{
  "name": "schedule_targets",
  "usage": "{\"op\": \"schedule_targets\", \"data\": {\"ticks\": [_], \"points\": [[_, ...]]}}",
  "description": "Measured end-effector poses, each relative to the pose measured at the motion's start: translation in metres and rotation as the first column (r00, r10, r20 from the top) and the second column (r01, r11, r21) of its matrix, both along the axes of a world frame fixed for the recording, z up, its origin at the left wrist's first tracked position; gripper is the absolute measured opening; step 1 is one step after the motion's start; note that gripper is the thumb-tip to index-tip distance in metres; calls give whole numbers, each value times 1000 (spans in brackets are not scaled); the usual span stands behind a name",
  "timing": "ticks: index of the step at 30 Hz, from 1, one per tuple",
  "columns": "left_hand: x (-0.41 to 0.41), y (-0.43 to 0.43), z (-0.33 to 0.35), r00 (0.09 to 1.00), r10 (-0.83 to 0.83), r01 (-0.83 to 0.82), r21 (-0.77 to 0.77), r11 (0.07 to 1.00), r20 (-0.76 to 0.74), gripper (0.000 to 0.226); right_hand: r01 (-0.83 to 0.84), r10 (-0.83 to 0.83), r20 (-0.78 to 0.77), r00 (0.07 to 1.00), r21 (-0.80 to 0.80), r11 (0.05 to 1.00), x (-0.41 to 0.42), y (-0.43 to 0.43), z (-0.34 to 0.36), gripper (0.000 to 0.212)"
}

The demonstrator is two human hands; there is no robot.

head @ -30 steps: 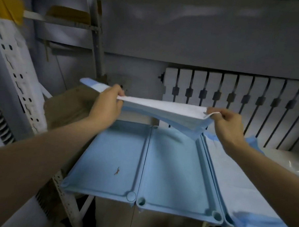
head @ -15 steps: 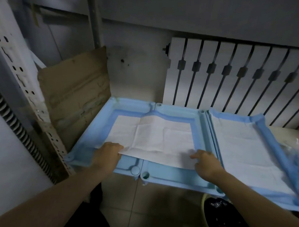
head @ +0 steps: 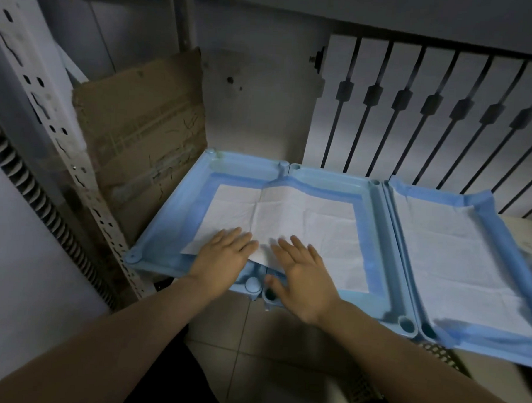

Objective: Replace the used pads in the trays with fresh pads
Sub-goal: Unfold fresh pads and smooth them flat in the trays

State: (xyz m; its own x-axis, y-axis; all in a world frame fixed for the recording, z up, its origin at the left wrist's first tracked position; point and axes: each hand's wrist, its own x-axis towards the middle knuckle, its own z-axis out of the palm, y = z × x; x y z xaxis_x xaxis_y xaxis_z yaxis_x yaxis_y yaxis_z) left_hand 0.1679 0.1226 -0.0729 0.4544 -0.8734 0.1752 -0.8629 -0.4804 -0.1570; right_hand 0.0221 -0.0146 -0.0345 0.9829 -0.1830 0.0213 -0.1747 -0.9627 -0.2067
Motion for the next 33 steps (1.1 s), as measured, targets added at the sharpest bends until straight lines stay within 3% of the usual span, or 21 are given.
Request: {"op": "schedule_targets", "data": {"ticks": [3, 8, 10, 14, 18, 24, 27, 30, 33], "points": [[2, -1, 1, 998, -42, 36, -140, 990, -42, 64, -27, 28, 43, 999, -37, 999, 19, 13, 0, 66], [-6, -5, 7, 984, -2, -37, -217, 975, -178, 51, 0, -5, -18, 1000, -237, 971, 53, 25, 0, 77], [-5, -6, 5, 983, 7, -54, -254, 966, -182, 49, 0, -6, -17, 1000, -334, 942, 60, 26, -1, 64], [-2, 1, 9, 995, 28, -45, -187, 981, -92, 62, 6, -43, -61, 997, -516, 856, 53, 9, -6, 46], [-2, 6, 9, 997, 71, -73, -96, 993, -26, 69, 64, -95, -20, 995, -600, 797, 27, -23, -11, 48], [-6, 4, 12, 993, 109, -109, -2, 994, -35, 66, 271, -327, -3, 945, -552, 789, -17, -69, -18, 45], [-16, -2, 16, 982, 159, -152, 71, 986, -100, 58, 243, -313, -42, 949, -537, 808, -28, -67, -14, 56], [-34, -17, 26, 971, 207, -195, 101, 976, -122, 73, 246, -288, -14, 958, -478, 843, -33, -64, -13, 65], [-67, -44, 33, 991, 80, -78, 25, 997, -104, 82, 294, -305, 54, 951, -463, 836, -32, -61, -19, 56]]}}
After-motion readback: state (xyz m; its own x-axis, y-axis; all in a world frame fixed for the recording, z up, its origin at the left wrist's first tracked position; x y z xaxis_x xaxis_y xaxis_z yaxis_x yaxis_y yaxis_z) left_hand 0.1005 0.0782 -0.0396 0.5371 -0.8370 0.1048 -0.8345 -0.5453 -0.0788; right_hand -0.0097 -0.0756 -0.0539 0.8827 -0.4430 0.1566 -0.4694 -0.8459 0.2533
